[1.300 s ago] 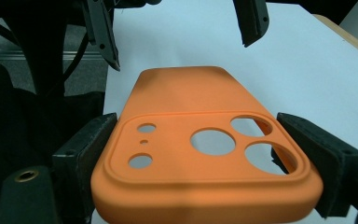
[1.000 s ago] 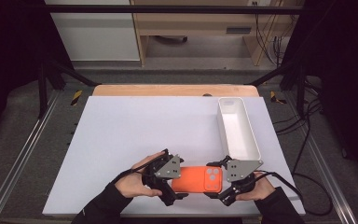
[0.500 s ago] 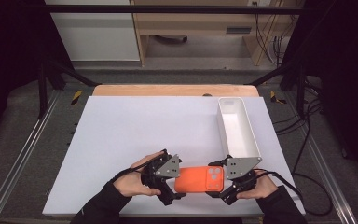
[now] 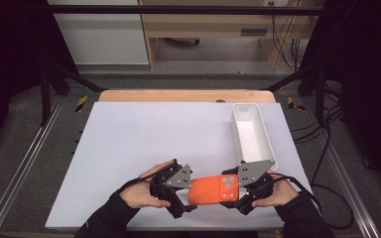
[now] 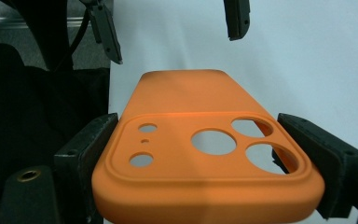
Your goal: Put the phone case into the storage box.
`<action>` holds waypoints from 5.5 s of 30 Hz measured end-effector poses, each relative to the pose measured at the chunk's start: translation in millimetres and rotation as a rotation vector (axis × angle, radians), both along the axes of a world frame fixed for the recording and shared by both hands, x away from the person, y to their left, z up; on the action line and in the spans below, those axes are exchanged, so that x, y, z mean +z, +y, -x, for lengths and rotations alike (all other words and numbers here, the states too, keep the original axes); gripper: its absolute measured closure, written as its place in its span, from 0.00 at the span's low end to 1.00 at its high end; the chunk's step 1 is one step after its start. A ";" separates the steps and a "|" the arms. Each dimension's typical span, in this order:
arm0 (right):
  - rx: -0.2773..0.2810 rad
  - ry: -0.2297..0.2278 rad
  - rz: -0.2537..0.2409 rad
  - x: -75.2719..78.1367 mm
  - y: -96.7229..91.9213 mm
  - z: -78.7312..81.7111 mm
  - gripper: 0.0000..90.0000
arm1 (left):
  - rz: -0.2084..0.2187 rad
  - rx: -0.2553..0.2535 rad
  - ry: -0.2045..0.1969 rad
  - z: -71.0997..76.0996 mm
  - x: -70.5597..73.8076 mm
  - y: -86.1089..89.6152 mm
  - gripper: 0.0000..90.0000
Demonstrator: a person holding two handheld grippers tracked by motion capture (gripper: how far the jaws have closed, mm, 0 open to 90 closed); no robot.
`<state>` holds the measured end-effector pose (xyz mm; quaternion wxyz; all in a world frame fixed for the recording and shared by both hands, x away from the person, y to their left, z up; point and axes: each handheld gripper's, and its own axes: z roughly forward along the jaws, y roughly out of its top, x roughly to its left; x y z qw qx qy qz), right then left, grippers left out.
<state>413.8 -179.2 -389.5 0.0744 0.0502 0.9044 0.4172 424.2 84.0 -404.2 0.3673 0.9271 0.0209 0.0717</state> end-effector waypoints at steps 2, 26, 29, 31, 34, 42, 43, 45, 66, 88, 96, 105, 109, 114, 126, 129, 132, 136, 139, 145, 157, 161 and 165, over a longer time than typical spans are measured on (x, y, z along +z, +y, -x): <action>0.004 0.007 0.019 2.8 2.4 -1.2 0.18 | -0.003 0.004 0.003 -0.6 -0.8 0.1 0.00; 0.041 0.042 0.207 21.7 26.4 -12.3 0.18 | -0.050 0.002 0.030 -3.0 -7.7 -4.3 0.00; 0.047 0.041 0.218 25.1 29.8 -14.3 0.18 | -0.064 -0.001 0.042 -3.3 -9.0 -5.6 0.00; 0.047 0.044 0.235 26.1 31.8 -15.2 0.18 | -0.066 -0.001 0.044 -3.3 -9.7 -6.0 0.00; 0.049 0.045 0.249 26.5 34.1 -16.3 0.18 | -0.077 0.000 0.050 -3.4 -11.3 -6.9 0.00; 0.060 0.043 0.287 30.0 43.1 -18.4 0.18 | -0.094 0.004 0.050 -4.4 -13.2 -9.0 0.00; 0.063 0.045 0.292 31.3 45.3 -18.6 0.18 | -0.097 0.005 0.050 -4.9 -13.1 -9.2 0.00; 0.064 0.042 0.295 31.9 46.4 -18.8 0.18 | -0.098 0.006 0.051 -5.3 -13.3 -9.9 0.00; 0.072 0.043 0.325 33.9 61.8 -20.0 0.18 | -0.176 -0.008 0.034 -8.5 -17.9 -24.9 0.00; 0.096 0.022 0.349 37.8 74.9 -16.5 0.18 | -0.251 -0.015 -0.002 -6.0 -17.7 -32.0 0.03; 0.106 0.011 0.359 39.1 78.6 -14.6 0.18 | -0.265 -0.023 -0.018 -4.7 -17.6 -32.7 0.06; 0.110 0.000 0.359 40.2 79.8 -13.6 0.18 | -0.269 -0.029 -0.035 -3.5 -17.2 -33.0 0.15; 0.110 -0.005 0.360 40.4 79.9 -13.4 0.18 | -0.272 -0.028 -0.035 -3.5 -16.9 -33.2 0.16; 0.107 -0.008 0.361 40.5 80.0 -13.0 0.17 | -0.267 -0.022 -0.038 -4.0 -17.0 -32.9 0.16; 0.097 -0.033 0.350 42.2 78.3 -13.6 0.16 | -0.222 -0.006 -0.052 -5.8 -16.2 -31.0 0.17; 0.089 -0.040 0.344 42.2 77.6 -13.9 0.15 | -0.226 -0.008 -0.062 -6.5 -15.4 -30.6 0.17; 0.086 -0.060 0.326 44.0 76.1 -14.0 0.12 | -0.217 -0.002 -0.072 -6.6 -14.9 -29.9 0.17; 0.084 -0.070 0.319 44.5 74.7 -14.3 0.10 | -0.217 -0.001 -0.076 -6.9 -14.9 -29.0 0.17; 0.073 -0.084 0.318 46.2 71.5 -13.9 0.09 | -0.210 0.015 -0.097 -7.4 -14.7 -28.4 0.17; 0.043 -0.104 0.289 52.0 64.6 -15.0 0.08 | -0.207 0.035 -0.091 -10.9 -16.4 -26.4 0.17; -0.024 -0.122 0.134 64.1 26.6 -13.1 0.06 | -0.163 0.036 -0.060 -16.1 -15.6 -20.9 0.17; -0.043 -0.113 0.091 61.2 13.1 -12.6 0.06 | -0.149 0.032 -0.055 -17.3 -14.9 -19.1 0.17; -0.064 -0.083 0.069 50.0 2.0 -13.0 0.06 | -0.122 0.032 -0.043 -18.5 -15.3 -18.6 0.17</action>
